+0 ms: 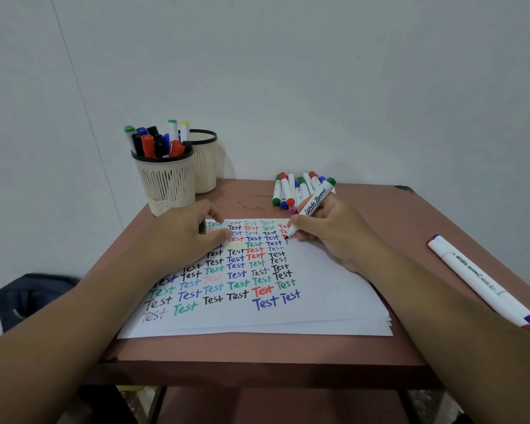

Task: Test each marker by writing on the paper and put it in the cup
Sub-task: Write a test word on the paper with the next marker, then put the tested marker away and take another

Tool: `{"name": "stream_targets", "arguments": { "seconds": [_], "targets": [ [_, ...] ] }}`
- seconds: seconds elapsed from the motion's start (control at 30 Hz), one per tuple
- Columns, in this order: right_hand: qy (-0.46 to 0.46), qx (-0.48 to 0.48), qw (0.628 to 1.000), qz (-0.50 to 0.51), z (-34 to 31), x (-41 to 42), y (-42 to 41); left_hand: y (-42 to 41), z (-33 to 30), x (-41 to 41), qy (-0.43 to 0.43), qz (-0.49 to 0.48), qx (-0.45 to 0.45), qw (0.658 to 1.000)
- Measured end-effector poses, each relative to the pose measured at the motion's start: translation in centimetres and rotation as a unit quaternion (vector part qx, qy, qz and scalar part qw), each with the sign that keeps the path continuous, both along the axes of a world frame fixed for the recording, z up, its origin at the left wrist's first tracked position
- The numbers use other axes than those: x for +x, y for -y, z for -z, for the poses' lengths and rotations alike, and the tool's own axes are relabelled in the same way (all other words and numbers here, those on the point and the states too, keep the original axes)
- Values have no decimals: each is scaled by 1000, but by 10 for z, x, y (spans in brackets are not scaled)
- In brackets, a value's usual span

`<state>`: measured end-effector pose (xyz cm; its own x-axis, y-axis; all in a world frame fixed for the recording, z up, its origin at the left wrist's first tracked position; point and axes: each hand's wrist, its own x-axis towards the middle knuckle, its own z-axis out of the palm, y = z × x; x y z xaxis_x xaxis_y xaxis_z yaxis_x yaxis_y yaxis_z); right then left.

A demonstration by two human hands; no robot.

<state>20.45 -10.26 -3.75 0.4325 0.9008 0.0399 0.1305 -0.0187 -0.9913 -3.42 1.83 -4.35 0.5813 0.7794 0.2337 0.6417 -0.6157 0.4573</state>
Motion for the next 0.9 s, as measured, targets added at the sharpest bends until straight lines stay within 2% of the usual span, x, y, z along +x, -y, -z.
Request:
{"name": "stream_targets", "arguments": {
  "seconds": [0.33,0.67,0.9],
  "targets": [
    [57,-15,998,19,0,-2,-1,-3,2,0,7,2,-9,1000],
    [25,1,999,21,1,-1,2,-3,3,-1,26,2,-11,1000],
    [46,-10,999,21,-1,-2,2,2,-1,0,18,2,-7,1000]
  ]
}}
